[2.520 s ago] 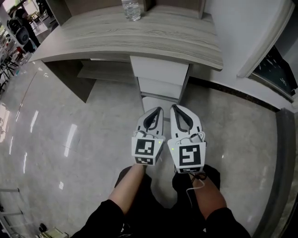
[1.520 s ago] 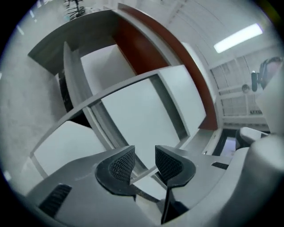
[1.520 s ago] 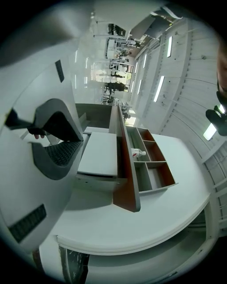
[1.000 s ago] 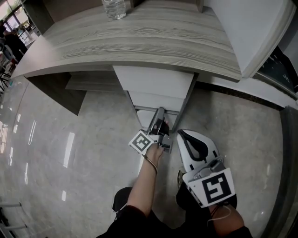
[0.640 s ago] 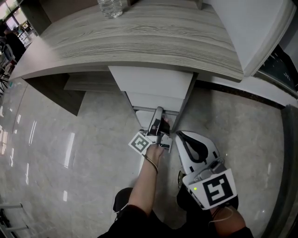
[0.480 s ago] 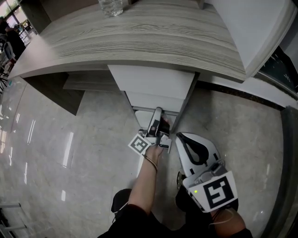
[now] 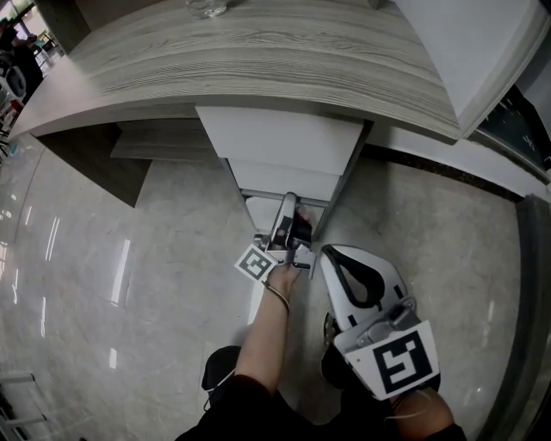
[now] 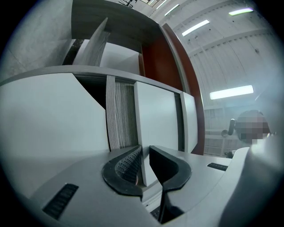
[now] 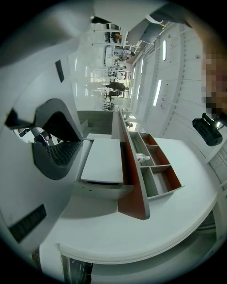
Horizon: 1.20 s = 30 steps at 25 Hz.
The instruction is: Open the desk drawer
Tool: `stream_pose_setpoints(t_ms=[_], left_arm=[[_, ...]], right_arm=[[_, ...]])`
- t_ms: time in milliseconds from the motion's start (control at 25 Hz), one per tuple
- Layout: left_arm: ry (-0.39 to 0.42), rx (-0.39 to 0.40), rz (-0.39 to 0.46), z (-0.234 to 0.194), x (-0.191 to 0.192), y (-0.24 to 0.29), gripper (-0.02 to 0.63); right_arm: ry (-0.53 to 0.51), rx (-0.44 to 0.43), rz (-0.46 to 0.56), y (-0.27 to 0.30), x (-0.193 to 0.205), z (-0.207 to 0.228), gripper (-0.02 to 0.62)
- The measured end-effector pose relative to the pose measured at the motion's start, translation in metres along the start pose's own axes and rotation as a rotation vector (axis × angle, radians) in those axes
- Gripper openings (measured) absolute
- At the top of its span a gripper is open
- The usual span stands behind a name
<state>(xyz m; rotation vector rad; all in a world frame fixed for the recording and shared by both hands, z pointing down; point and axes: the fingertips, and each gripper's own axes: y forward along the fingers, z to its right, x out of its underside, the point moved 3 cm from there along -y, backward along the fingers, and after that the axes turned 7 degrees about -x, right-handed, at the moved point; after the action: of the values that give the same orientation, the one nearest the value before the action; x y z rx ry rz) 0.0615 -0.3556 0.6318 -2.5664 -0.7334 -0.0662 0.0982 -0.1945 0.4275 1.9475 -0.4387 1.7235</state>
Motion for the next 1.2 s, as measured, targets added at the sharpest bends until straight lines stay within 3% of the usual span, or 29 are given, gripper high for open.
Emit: stream_pose_setpoints(t_ms=[1200], left_arm=[[0.034,-0.008,-0.05,0.022,0.006,-0.064,0.017]], right_arm=[[-0.049,-0.03,-0.011,0.002,-0.004,-0.049,0.006]])
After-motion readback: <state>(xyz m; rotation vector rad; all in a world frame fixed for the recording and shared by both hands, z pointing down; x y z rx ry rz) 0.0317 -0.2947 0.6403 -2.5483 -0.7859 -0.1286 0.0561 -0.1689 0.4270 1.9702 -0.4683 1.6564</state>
